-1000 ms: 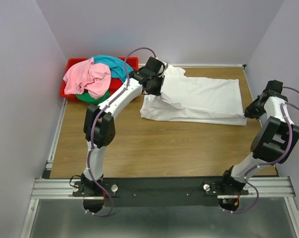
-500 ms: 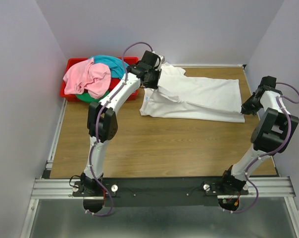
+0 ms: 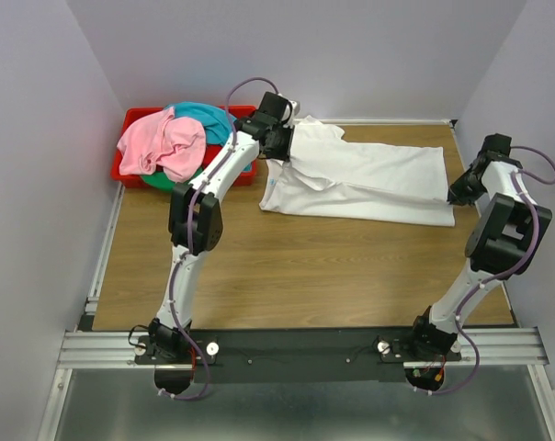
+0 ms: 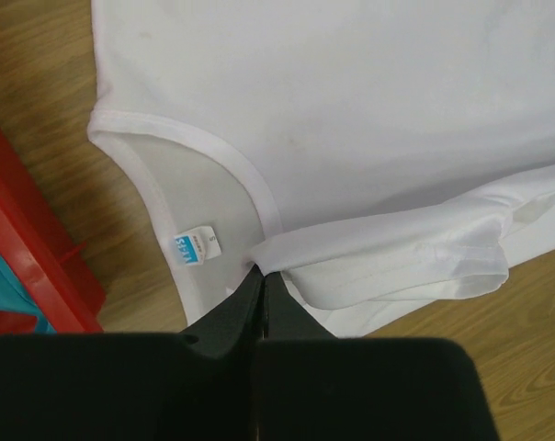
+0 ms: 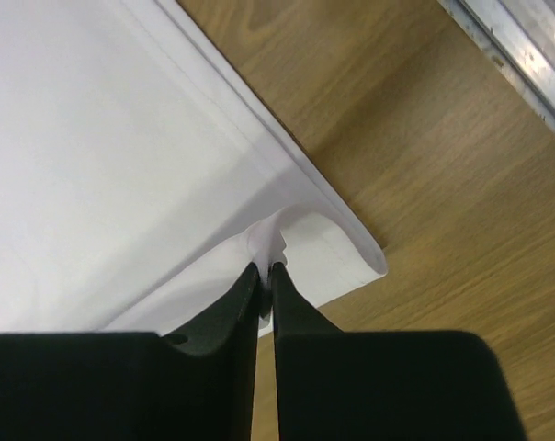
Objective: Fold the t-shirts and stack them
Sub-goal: Fold the tshirt
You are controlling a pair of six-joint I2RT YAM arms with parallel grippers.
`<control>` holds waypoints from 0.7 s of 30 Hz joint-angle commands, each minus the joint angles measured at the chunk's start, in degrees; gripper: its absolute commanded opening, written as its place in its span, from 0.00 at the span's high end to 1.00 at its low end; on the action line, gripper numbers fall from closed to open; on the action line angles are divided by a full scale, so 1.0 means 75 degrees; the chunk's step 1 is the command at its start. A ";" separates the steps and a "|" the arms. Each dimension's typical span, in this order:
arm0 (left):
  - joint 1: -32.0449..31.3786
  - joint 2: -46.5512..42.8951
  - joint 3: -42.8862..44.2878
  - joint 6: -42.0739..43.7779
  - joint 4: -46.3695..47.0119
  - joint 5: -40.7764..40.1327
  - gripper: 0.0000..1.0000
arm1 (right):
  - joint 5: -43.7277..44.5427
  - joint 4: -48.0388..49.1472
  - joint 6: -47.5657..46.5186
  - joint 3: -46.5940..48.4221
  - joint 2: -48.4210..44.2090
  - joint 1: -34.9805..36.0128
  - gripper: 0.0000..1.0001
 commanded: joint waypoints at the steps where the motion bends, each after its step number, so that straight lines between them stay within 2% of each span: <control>1: 0.0223 0.0302 0.0786 -0.0404 0.0387 0.0406 0.52 | 0.0096 0.0101 0.0356 0.0473 0.0225 0.0061 0.70; 3: 0.0246 0.0245 0.0833 -0.0580 0.0761 0.0431 0.26 | 0.0061 0.0160 0.0427 0.0544 0.0155 0.0084 0.43; 6: 0.0258 -0.0012 0.0647 -0.0815 0.1148 0.0455 0.20 | 0.0037 0.0301 0.0450 0.0579 -0.0102 0.0166 0.27; 9: 0.0235 -0.0364 0.0085 -0.0839 0.1465 0.0654 0.20 | 0.0072 0.0535 0.0380 0.0381 -0.0395 0.0283 0.18; 15: -0.0057 -0.0903 -0.1424 -0.0628 0.1700 0.0748 0.20 | 0.0014 0.0781 0.0134 -0.0275 -0.1110 0.0763 0.17; 21: -0.0679 -0.1279 -0.2904 -0.0640 0.2310 0.0853 0.20 | -0.0361 0.1063 0.0134 -0.1470 -0.1404 0.1127 0.18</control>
